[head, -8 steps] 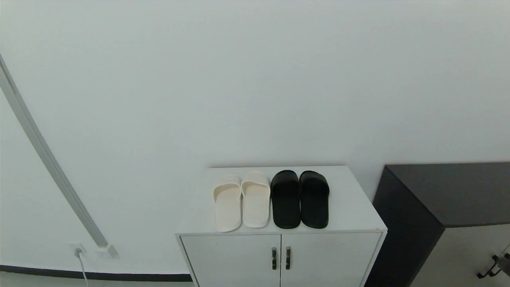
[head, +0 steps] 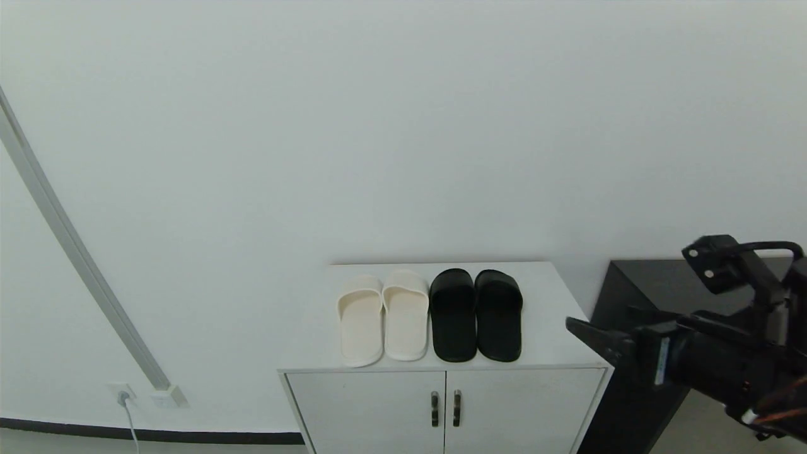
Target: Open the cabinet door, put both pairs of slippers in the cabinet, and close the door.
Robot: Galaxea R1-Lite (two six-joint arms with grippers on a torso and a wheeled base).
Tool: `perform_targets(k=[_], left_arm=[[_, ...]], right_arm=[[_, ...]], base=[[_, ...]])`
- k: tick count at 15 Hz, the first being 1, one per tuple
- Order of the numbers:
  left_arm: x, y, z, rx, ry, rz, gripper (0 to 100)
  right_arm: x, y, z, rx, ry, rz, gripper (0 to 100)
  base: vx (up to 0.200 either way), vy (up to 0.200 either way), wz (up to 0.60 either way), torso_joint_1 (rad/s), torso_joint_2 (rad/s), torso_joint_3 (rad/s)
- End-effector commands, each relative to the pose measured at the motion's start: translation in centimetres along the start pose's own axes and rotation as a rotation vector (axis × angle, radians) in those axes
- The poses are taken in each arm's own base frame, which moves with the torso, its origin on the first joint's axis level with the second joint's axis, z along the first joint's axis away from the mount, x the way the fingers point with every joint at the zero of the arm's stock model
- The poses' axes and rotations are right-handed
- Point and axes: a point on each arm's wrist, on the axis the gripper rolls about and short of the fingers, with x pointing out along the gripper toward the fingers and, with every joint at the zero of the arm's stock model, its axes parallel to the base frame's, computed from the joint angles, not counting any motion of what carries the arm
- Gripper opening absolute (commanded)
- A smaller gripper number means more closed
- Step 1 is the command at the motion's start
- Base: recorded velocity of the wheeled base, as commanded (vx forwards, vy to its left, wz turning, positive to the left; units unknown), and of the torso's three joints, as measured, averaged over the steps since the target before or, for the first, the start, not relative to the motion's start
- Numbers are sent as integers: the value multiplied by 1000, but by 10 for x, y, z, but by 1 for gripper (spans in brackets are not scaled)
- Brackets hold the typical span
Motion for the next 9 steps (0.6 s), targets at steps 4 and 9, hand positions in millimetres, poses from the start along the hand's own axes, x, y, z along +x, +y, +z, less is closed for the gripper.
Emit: perform_targets(k=[4, 9], left_arm=[[0, 0, 0, -4, 1, 0, 0], [0, 0, 0, -4, 1, 0, 0]], right_arm=[[119, 53, -36, -11, 73, -118, 100], [202, 55, -71, -10, 50, -229, 100]], base=[[0, 0, 0, 0, 0, 0], [0, 0, 0, 0, 0, 0]])
